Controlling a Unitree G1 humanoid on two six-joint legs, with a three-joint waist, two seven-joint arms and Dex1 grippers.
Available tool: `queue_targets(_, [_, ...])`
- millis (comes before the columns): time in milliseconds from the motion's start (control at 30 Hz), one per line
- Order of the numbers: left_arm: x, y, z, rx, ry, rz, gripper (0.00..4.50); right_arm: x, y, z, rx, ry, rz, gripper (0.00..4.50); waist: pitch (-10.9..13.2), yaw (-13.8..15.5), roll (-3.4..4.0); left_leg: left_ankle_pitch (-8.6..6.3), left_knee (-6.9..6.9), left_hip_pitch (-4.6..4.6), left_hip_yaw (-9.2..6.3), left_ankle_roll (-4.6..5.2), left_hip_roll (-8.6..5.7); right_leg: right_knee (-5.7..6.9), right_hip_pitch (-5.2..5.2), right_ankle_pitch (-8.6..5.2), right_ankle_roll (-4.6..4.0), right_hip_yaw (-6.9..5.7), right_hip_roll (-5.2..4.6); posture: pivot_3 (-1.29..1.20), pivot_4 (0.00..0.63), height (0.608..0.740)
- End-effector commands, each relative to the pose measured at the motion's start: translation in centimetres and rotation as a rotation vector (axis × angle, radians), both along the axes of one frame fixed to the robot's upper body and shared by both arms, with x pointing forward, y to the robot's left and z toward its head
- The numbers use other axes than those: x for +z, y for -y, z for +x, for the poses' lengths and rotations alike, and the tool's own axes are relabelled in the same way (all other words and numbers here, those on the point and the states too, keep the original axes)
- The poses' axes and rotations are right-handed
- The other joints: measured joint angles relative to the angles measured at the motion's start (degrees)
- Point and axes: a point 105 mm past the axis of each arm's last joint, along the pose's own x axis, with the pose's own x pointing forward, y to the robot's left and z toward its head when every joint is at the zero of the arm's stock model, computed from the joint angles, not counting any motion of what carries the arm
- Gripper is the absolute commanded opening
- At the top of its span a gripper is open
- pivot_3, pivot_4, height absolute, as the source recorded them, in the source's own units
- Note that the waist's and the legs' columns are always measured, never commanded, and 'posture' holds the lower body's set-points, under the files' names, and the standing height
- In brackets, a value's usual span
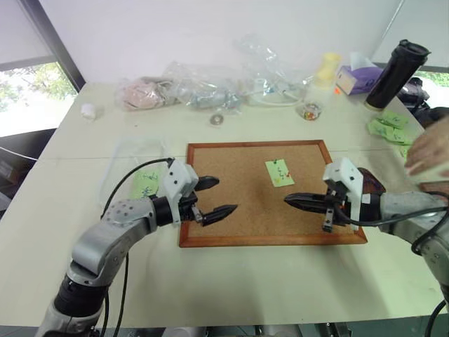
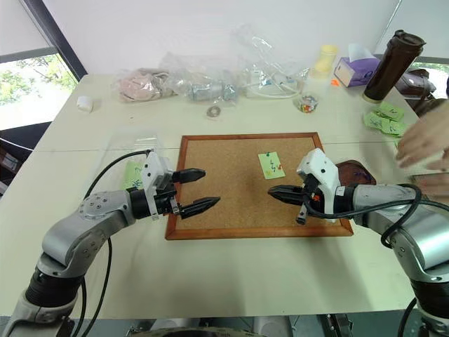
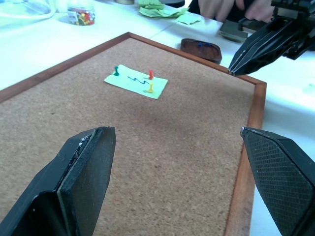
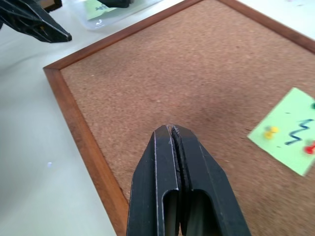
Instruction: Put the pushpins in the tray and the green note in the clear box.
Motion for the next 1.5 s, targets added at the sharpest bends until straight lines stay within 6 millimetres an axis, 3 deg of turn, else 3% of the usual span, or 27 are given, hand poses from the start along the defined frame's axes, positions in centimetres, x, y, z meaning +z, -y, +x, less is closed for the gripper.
queue_targets(33, [1.6, -0.1, -0.1, -0.011, 0.050, -0.013, 4.46, 0.9, 0.3, 0.0, 0.002, 0.042, -0.006, 0.00, 0.0, 0.0, 0.00, 0.00, 0.00, 0.00, 0.00, 0.00, 0.00, 0.00, 0.00, 0.00, 0.00, 0.00, 0.00, 0.00, 0.150, 0.730])
queue_targets(933, [1.1, -0.5, 0.4, 0.024, 0.077, 0.007, 4.46, 0.7, -0.2, 0.6, 0.000, 0.060, 0.001, 0.00, 0.0, 0.0, 0.00, 0.00, 0.00, 0.00, 0.00, 0.00, 0.00, 0.00, 0.01, 0.00, 0.00, 0.00, 0.00, 0.00, 0.150, 0.730])
queue_targets(1033, [0.6, -0.4, 0.9, 0.035, 0.097, 0.021, 3.64, 0.7, -0.2, 0.7, -0.001, 0.065, 0.000, 0.00, 0.0, 0.1, 0.00, 0.00, 0.01, 0.00, 0.00, 0.00, 0.00, 0.00, 0.00, 0.00, 0.00, 0.00, 0.01, 0.00, 0.150, 0.730])
queue_targets(1267, [-1.8, 1.6, 1.2, -0.038, 0.139, 0.096, 0.02, 0.8, -0.2, 2.3, -0.054, 0.111, 0.010, 0.00, 0.0, 0.0, 0.00, 0.00, 0.00, 0.01, 0.02, 0.00, 0.00, 0.00, 0.01, 0.00, 0.00, 0.00, 0.01, 0.00, 0.150, 0.730])
queue_targets(1500, [-4.3, 3.0, 2.9, -0.033, 0.142, 0.132, 0.02, 1.0, -0.5, 5.7, -0.165, 0.155, 0.017, 0.00, 0.0, -0.1, 0.00, 0.00, 0.01, -0.01, 0.03, -0.01, -0.01, 0.03, -0.04, 0.00, 0.00, 0.00, 0.02, 0.00, 0.150, 0.730])
